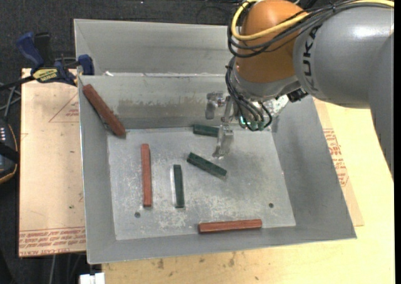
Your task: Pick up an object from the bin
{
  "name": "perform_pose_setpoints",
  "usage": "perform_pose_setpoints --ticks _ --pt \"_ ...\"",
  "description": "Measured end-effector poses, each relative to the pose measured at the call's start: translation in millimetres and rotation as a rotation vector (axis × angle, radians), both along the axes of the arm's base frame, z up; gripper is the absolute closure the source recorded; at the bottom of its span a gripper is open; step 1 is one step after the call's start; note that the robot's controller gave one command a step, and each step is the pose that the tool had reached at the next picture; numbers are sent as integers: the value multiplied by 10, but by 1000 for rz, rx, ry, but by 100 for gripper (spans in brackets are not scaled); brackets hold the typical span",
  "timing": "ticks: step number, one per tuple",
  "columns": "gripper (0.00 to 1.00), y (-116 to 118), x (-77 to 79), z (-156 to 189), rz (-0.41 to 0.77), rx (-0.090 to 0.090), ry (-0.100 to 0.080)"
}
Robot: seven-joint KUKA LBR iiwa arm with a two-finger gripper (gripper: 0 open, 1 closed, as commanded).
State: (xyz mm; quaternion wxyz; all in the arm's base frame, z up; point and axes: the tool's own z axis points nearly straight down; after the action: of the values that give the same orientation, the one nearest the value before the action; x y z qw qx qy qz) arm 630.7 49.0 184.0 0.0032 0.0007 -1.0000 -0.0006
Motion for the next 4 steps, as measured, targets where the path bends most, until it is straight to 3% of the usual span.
perform_pose_setpoints --ticks 1,2,3,4 --pt "0 -2 17 46 -1 0 -8" --pt "0 -18 -112 -244 -66 1 -14" --pt "0 32 -273 -836 -216 0 -11" --pt "100 -167 -587 -1133 -168 -1 -7"
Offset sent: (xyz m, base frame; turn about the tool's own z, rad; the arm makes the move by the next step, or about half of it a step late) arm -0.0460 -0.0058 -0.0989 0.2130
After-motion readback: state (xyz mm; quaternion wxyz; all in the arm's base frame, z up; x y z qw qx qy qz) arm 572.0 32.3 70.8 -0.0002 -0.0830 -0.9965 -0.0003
